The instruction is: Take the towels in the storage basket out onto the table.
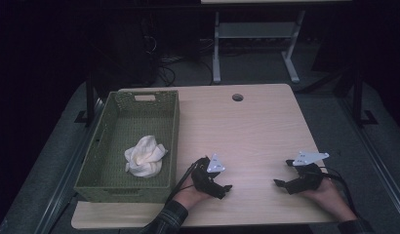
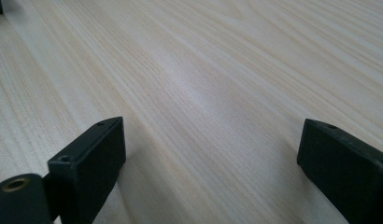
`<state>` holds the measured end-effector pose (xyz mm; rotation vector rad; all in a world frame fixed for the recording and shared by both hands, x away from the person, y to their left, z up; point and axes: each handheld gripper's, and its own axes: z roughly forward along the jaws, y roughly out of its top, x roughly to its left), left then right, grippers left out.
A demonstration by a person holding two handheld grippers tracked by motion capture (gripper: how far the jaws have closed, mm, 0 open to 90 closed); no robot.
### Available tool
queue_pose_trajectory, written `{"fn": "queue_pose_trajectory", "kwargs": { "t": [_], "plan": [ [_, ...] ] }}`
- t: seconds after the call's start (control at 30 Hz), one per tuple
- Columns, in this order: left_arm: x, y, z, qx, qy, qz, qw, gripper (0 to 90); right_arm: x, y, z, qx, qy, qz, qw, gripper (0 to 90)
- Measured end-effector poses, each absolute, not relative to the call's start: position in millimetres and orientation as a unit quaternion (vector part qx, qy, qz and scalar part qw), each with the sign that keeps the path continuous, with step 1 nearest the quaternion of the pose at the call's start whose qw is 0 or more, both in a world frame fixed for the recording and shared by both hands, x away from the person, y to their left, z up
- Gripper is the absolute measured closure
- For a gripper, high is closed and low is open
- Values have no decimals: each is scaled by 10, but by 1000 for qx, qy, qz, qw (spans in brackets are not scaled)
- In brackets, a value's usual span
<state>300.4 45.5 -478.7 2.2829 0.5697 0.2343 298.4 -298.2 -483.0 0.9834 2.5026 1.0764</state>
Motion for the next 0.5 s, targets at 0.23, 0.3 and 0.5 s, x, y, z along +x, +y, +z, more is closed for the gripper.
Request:
{"fn": "queue_pose_trajectory", "kwargs": {
  "t": [0.23,0.3,0.5],
  "plan": [
    [3018,449,-4783,895,219,90,378,119,2983,-2981,-4830,337,858,369,122,73],
    [3026,442,-4774,897,218,90,373,119,2984,-2981,-4830,336,858,369,122,72],
    [3038,429,-4751,901,225,87,361,122,2985,-2965,-4835,328,864,365,117,24]
  ]
}}
